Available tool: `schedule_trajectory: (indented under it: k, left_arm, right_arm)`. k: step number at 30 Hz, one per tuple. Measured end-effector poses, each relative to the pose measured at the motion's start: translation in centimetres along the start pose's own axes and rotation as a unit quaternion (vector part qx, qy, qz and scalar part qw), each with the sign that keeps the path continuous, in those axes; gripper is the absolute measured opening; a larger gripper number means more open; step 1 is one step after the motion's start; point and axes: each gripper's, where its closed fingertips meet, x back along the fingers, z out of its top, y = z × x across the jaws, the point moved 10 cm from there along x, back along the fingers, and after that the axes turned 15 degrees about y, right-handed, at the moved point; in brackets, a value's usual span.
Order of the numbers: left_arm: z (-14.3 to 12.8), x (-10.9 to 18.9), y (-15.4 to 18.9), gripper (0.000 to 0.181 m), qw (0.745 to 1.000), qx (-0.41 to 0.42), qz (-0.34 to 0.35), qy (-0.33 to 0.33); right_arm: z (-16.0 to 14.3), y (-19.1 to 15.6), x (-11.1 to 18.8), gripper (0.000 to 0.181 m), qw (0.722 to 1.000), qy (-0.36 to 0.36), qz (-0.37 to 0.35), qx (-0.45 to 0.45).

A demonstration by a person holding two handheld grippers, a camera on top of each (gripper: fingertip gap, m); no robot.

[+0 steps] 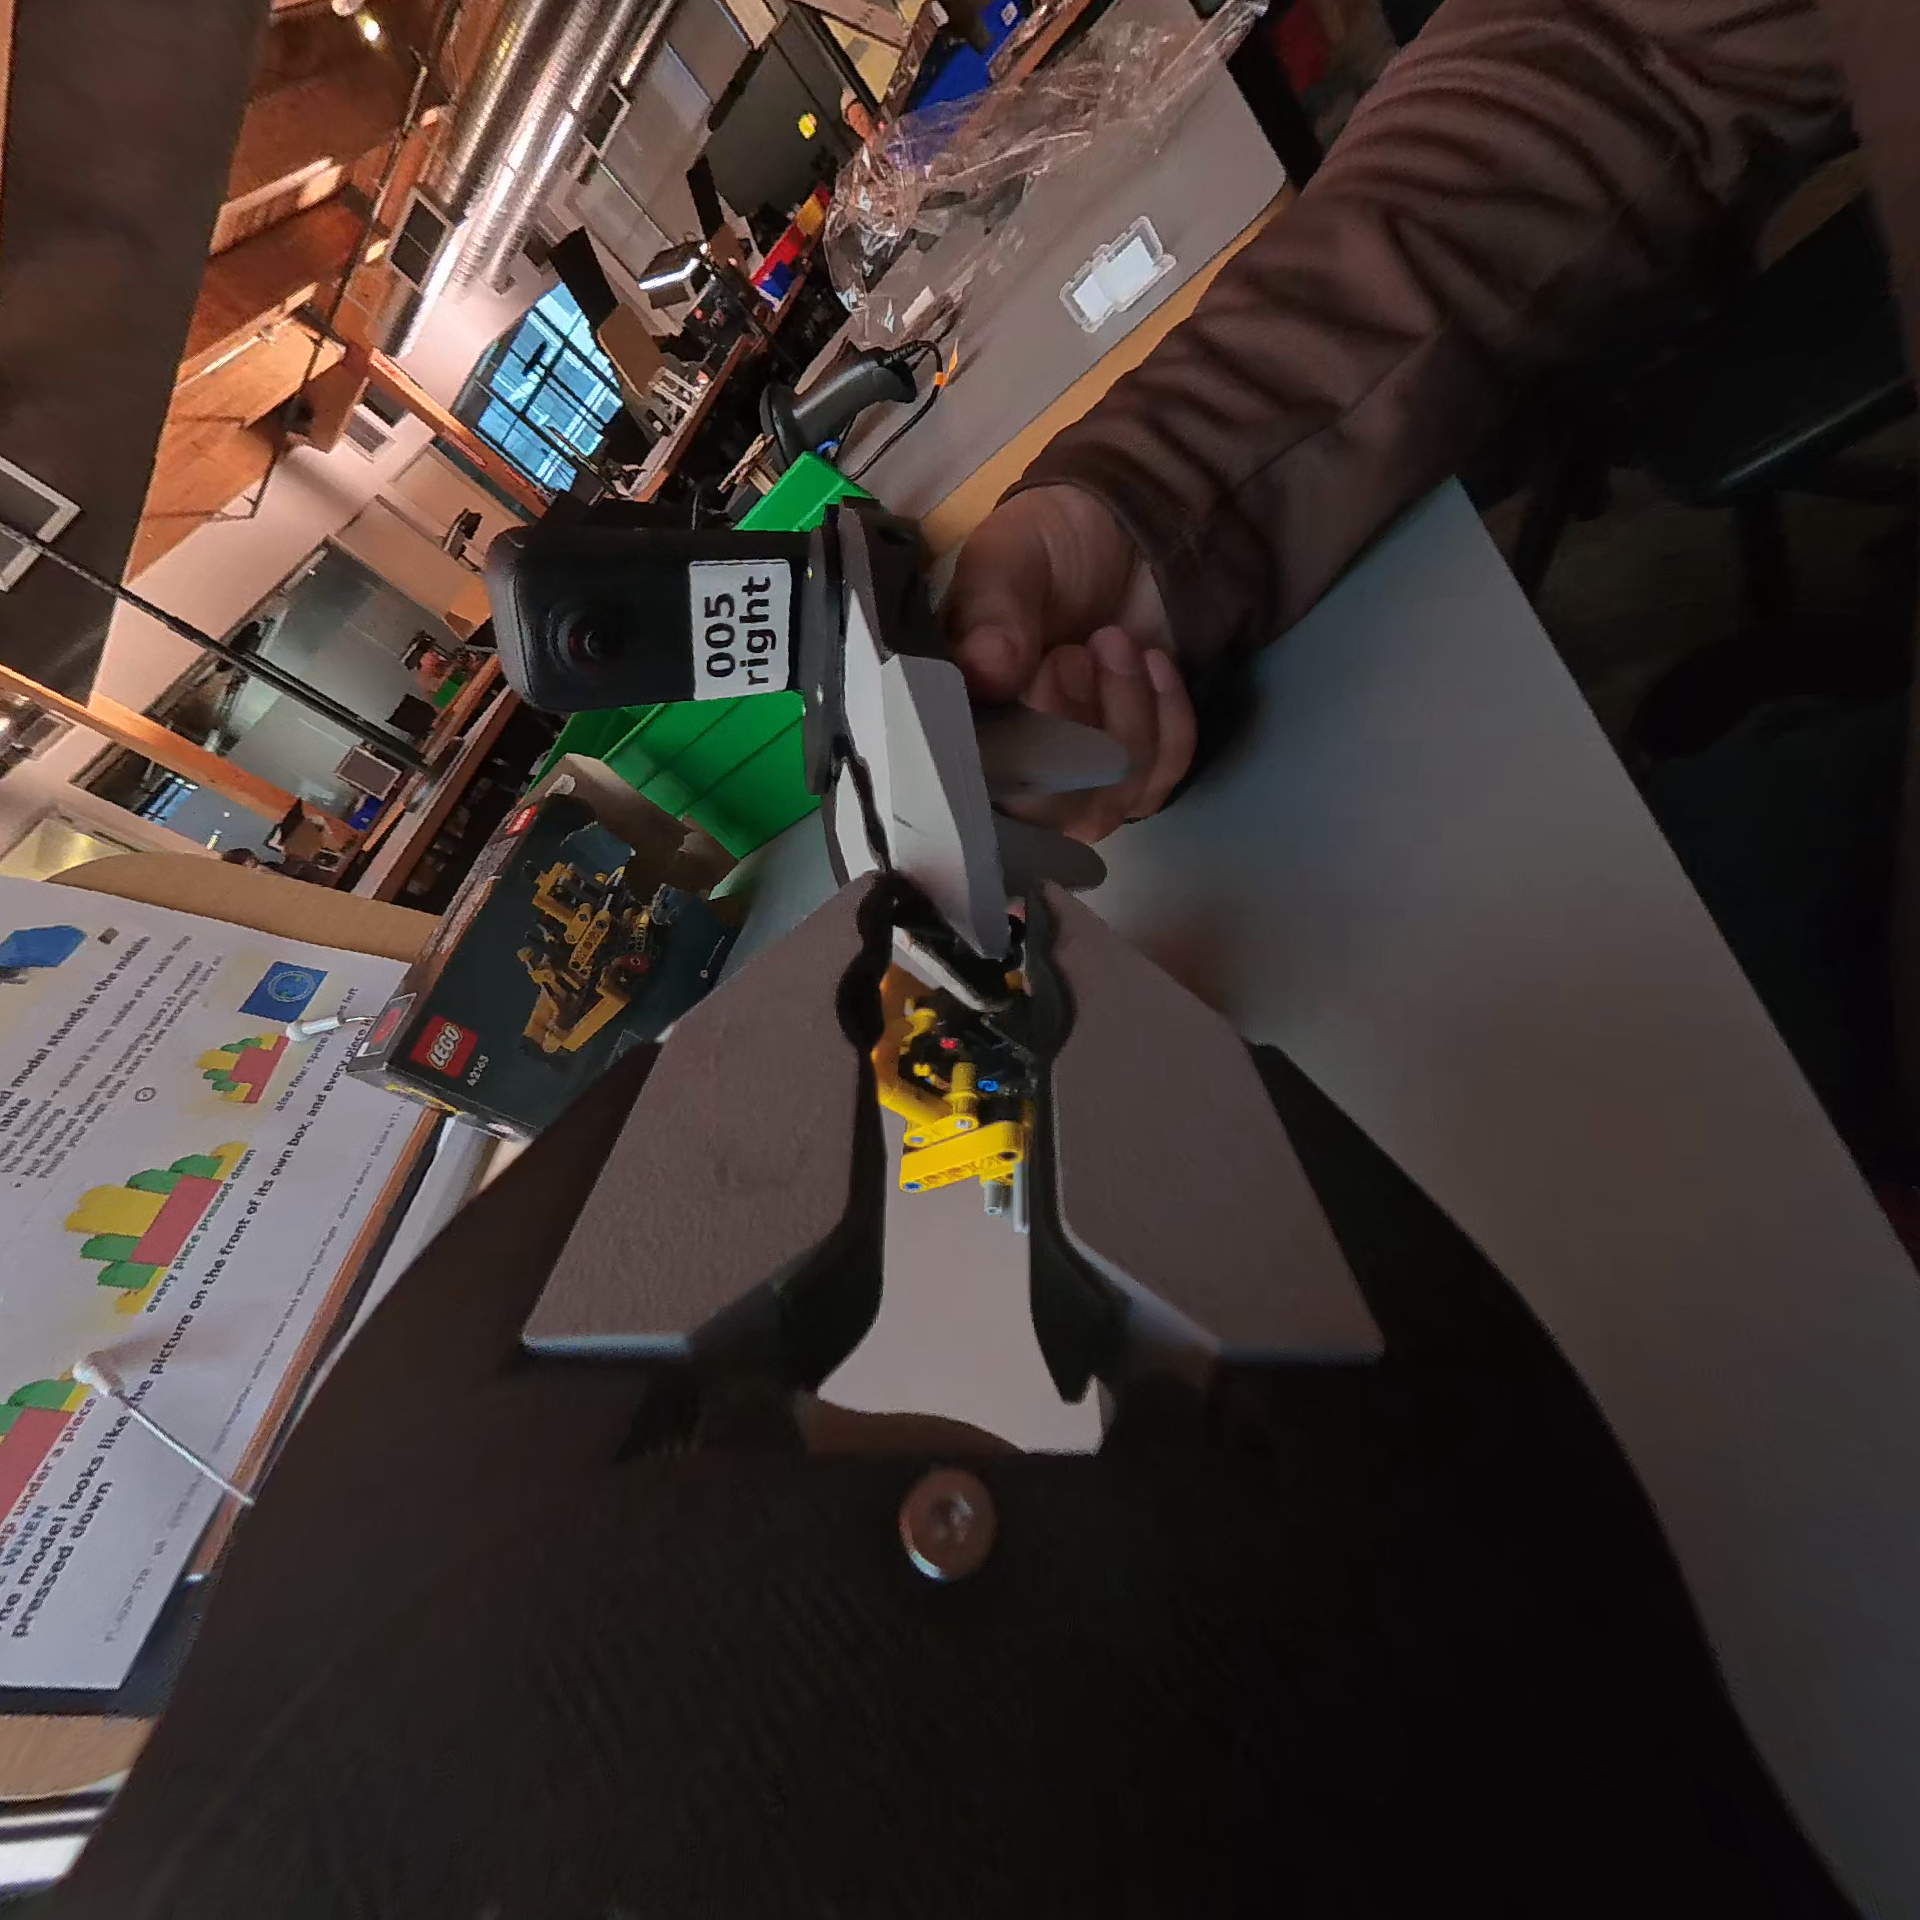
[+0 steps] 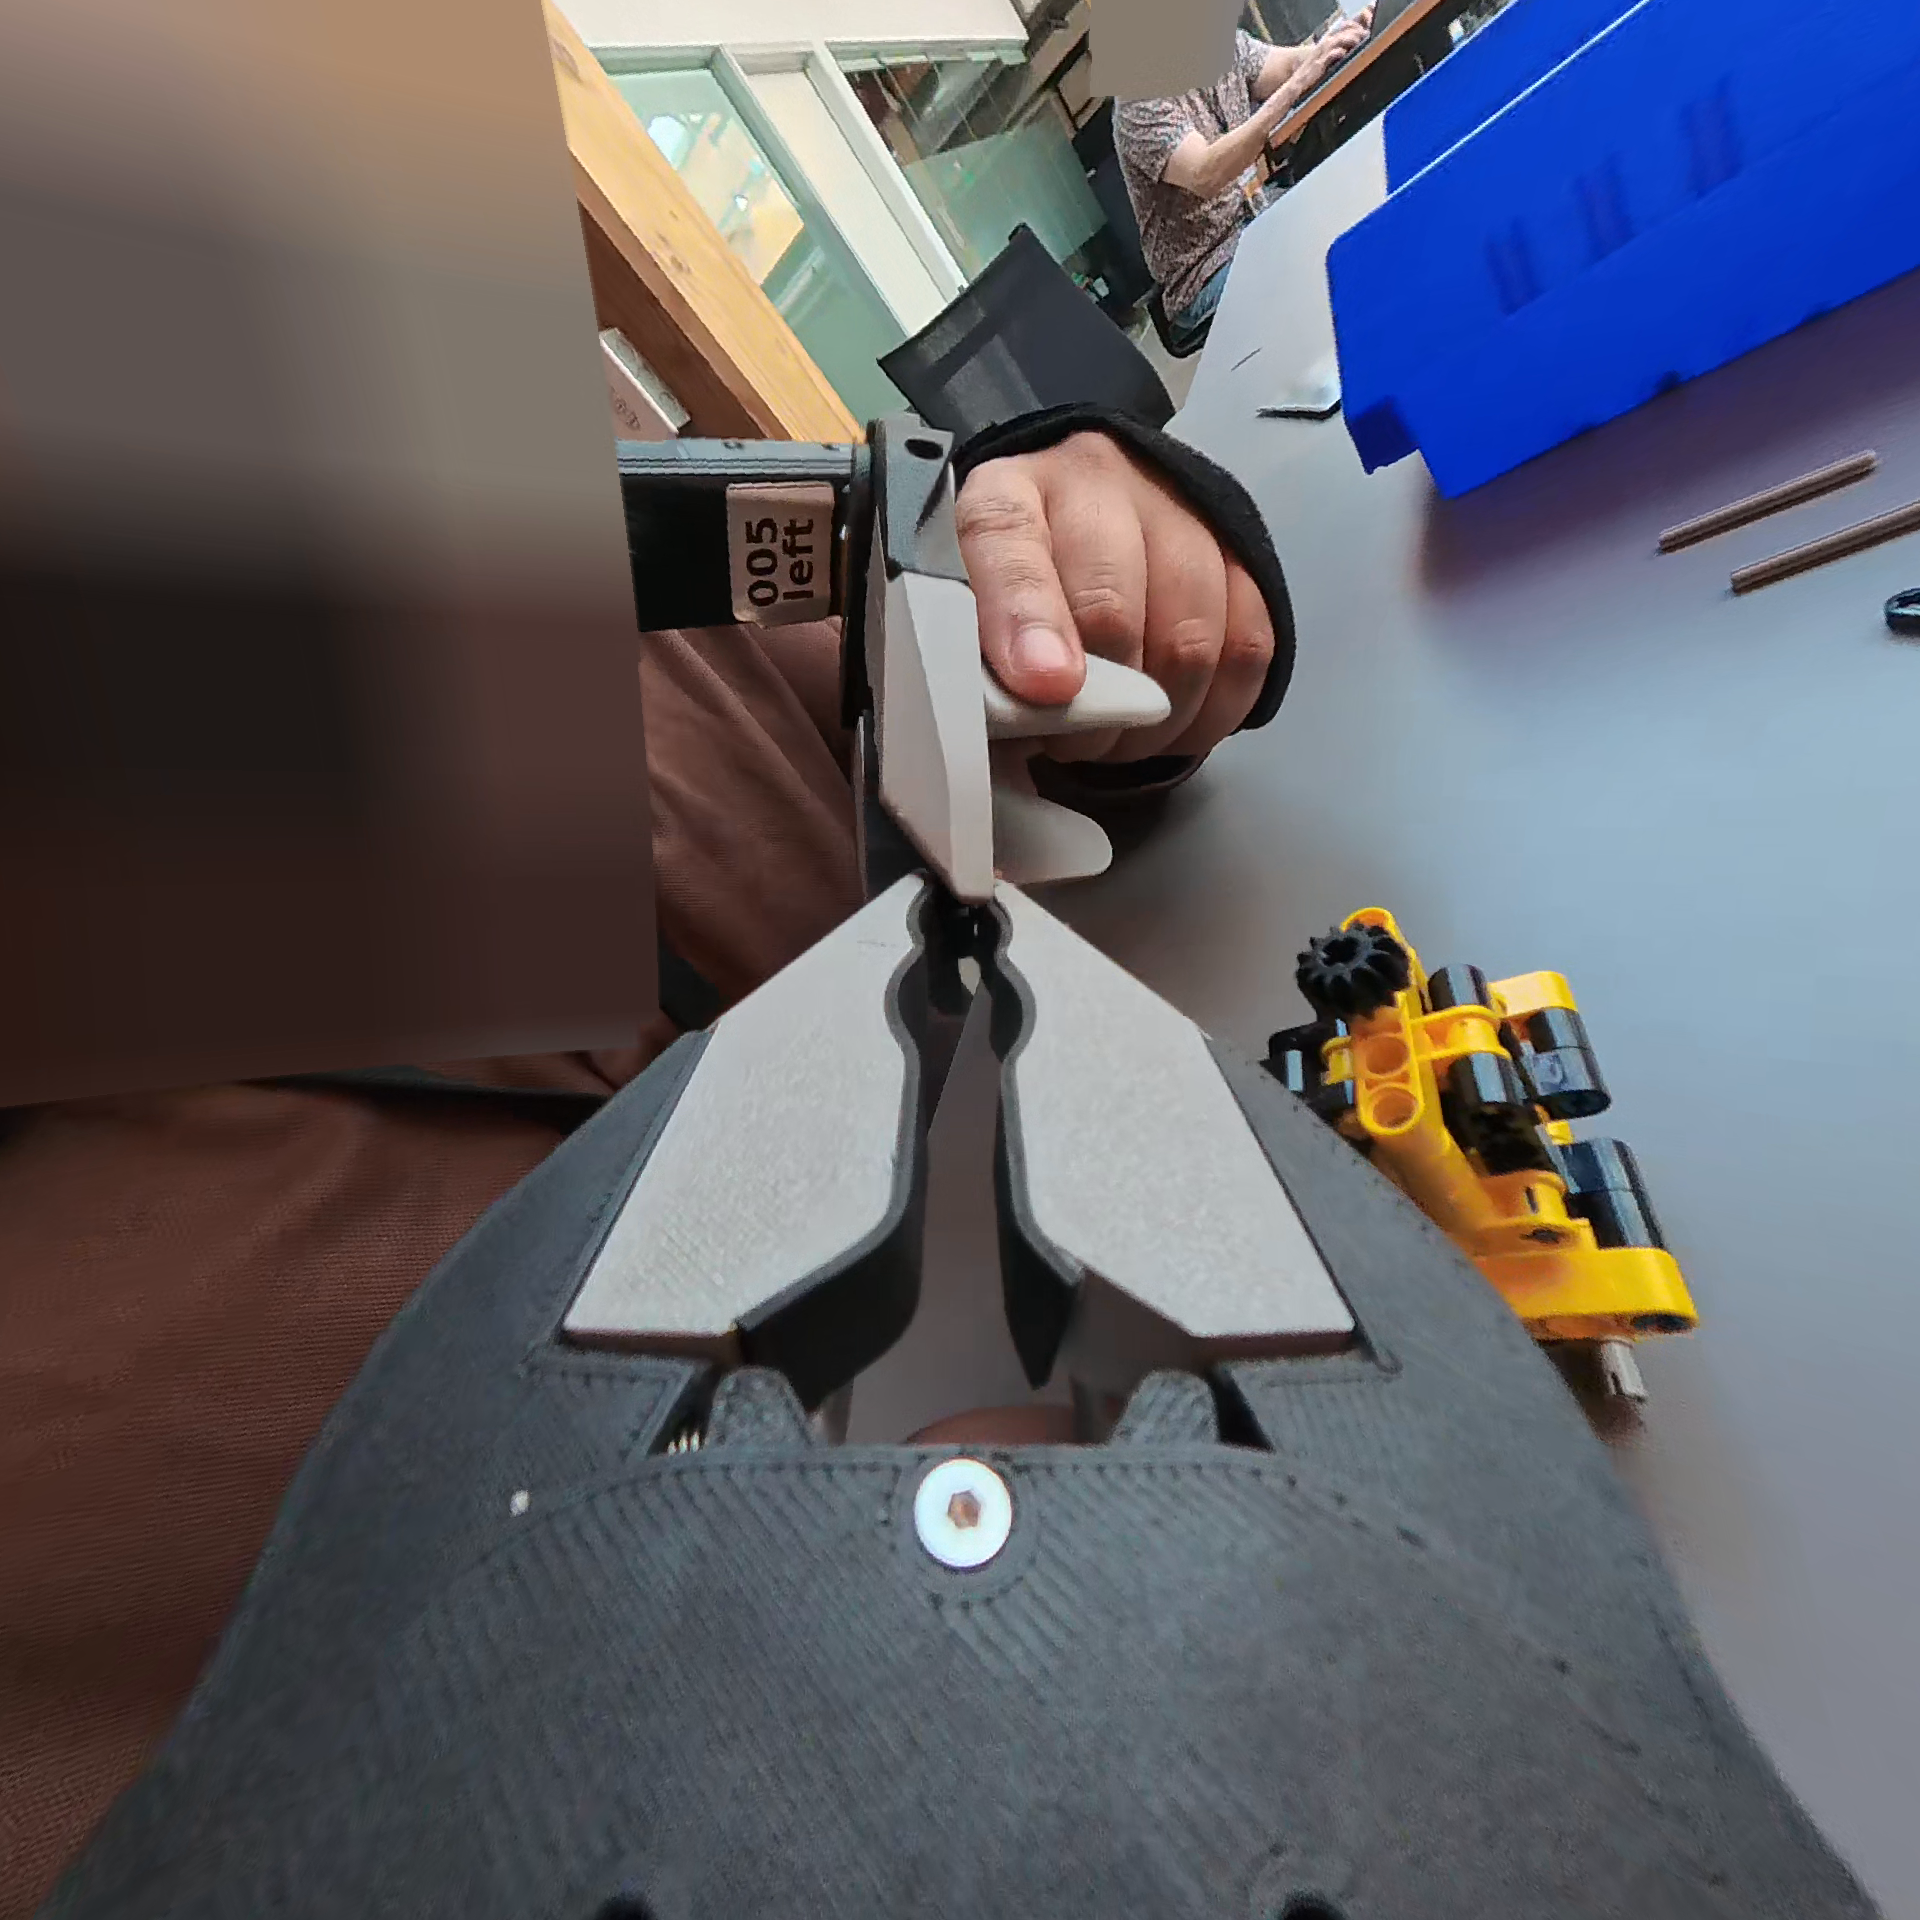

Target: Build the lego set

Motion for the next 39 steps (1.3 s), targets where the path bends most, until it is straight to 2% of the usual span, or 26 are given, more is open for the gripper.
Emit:
schedule_trajectory:
  k: [12,17,39]
  left_arm:
    - [-0.9,0.3,-1.6,0.022,0.996,0.070,0.060,0.015]
    - [-1.0,0.4,-1.8,0.023,0.994,0.089,0.058,0.025]
    - [-1.0,0.0,-1.3,0.022,0.996,0.073,0.047,0.017]
  right_arm:
    - [1.4,0.1,1.7,0.004,0.997,0.037,-0.046,0.041]
    - [1.9,-0.2,2.0,0.004,0.996,0.055,-0.047,0.051]
    - [1.6,-0.4,1.5,0.001,0.996,0.045,-0.049,0.061]
